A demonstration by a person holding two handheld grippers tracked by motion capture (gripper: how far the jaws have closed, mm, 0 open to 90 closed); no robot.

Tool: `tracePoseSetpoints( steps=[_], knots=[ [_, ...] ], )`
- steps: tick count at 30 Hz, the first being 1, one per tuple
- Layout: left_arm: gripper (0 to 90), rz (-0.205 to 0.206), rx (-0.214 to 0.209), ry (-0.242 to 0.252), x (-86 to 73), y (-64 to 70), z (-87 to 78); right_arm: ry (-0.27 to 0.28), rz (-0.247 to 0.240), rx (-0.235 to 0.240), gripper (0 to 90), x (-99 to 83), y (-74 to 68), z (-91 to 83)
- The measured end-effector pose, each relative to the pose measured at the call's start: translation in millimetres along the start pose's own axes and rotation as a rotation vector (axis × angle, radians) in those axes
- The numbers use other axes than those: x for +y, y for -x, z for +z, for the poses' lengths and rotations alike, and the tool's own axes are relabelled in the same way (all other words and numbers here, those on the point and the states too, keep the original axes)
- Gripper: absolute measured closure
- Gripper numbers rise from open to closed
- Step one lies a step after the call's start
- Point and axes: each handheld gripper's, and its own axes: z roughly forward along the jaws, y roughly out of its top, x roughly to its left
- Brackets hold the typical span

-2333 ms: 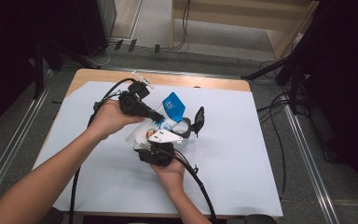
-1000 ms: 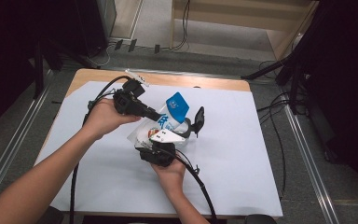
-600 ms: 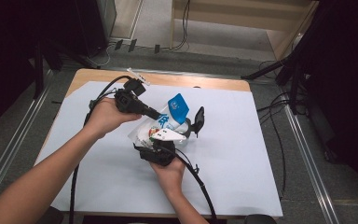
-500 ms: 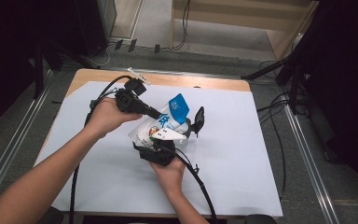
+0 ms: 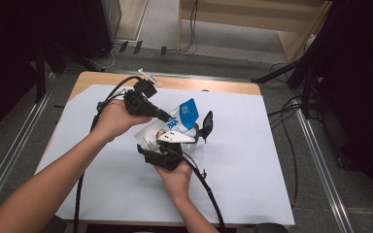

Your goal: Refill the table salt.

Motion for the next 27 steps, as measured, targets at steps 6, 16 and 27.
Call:
tracePoseSetpoints(
  steps=[6,16,27],
  knots=[
    [90.0,0.003,0.003,0.004,-0.5,-0.6,-2.4,0.022,0.016,-0.006,51.4,0.9,-2.9,2.0],
    [90.0,0.008,0.009,-0.009,3.8,-0.7,0.4,0.028,0.039,0.000,50.9,1.6,-1.6,1.6],
    [90.0,0.023,0.018,-0.028,11.3,4.3,3.3,0.025,0.024,-0.013,50.7,4.5,0.5,-1.7]
  ],
)
